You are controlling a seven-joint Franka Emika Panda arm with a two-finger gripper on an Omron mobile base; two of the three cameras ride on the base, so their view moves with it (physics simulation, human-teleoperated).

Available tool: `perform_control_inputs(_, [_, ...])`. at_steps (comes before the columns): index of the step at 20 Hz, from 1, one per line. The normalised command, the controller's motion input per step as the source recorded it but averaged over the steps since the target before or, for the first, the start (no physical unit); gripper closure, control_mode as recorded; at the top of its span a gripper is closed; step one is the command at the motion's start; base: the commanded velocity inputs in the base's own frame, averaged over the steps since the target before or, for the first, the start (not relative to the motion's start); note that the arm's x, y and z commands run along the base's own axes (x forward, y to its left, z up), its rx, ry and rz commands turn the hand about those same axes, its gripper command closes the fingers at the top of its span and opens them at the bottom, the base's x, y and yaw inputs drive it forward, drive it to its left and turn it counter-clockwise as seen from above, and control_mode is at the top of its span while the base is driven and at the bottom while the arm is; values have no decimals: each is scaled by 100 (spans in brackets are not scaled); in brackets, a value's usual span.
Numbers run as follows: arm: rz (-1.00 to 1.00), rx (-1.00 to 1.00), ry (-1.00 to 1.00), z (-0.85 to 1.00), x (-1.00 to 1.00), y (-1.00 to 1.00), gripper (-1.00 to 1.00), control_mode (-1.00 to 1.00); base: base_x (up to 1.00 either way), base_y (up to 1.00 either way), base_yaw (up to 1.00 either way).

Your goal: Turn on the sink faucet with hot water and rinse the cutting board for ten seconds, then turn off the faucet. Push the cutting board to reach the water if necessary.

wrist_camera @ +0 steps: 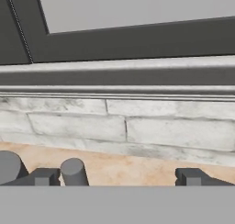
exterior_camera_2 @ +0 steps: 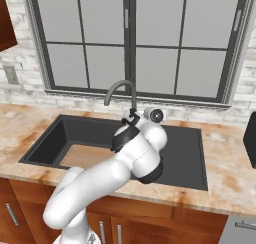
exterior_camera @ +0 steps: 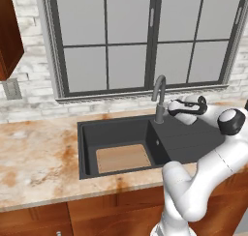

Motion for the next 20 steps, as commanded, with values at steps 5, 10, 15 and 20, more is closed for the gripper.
perform_control_inputs(5, [0,0,0,0,0,-25,-100,-100,0,0,0])
perform_control_inputs(10, [0,1,0,0,0,-40,-100,-100,0,0,0])
perform_control_inputs(15, [0,1,0,0,0,-41,-100,-100,0,0,0])
perform_control_inputs(20, [3,2,0,0,0,-67,-100,-100,0,0,0])
